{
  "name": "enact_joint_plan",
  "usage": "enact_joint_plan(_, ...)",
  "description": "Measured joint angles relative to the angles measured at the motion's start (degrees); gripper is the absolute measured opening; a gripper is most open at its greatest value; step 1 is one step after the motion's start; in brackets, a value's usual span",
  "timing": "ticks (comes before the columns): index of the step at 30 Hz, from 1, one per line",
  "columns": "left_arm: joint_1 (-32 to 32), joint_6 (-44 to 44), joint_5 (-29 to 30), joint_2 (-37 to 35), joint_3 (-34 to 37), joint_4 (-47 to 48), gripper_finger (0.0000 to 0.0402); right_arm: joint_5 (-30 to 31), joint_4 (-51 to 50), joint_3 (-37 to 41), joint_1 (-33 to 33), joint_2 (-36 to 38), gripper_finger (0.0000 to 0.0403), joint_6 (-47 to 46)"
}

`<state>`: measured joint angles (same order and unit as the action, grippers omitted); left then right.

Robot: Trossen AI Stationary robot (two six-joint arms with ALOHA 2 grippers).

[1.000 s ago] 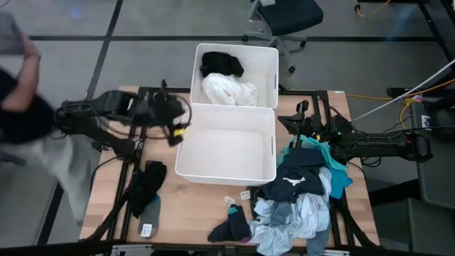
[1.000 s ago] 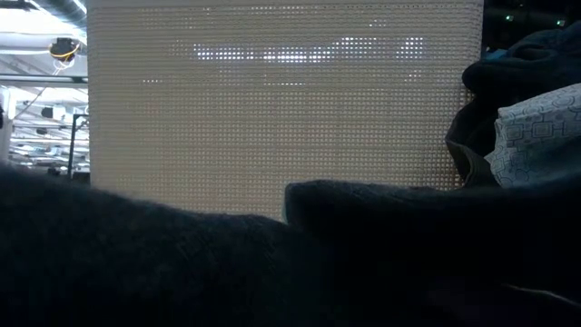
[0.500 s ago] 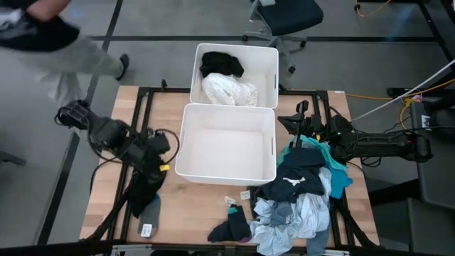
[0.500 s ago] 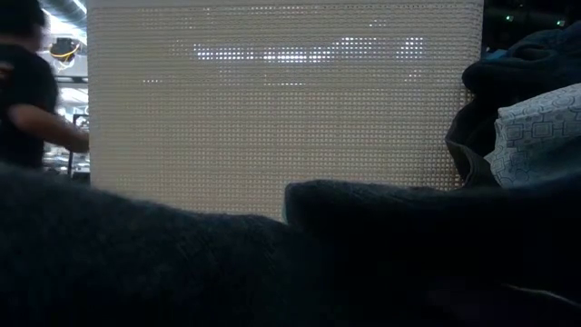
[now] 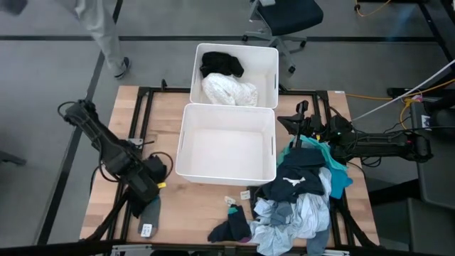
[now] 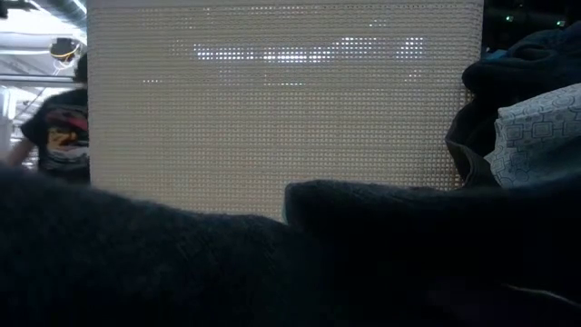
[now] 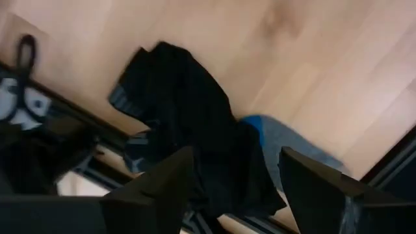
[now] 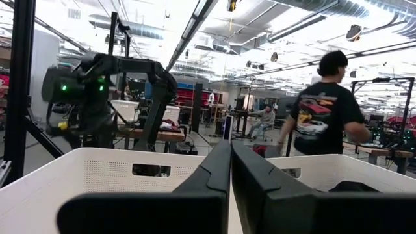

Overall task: Sort clothes
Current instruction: Put the black underwear into the top white bin

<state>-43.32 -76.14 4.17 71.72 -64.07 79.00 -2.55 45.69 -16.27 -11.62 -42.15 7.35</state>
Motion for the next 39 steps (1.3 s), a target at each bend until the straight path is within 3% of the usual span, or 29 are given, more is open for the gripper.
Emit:
enact_joint_plan(11,-0.6,-2.8,-7.9,0.0,13.7,-9.0,0.0214,0.0,0.1,0.0,0.0,0.0,0.0017,0.0)
enact_joint_plan(28,-0.6,-2.9,-11.7,0.0,31.6,-30.0,0.0211,0.0,0.1,0.0,0.0,0.0,0.0017,0.0)
enact_joint_plan(32,-0.6,-2.7,-12.4,-0.1,33.8,-32.0,0.0177,0.0,0.1,0.0,0.0,0.0,0.0017,0.0)
enact_joint_plan(39,-0.6,1.5,-13.2,0.0,33.8,-32.1,0.0080,0.0,0.1,0.0,0.0,0.0,0.0017,0.0)
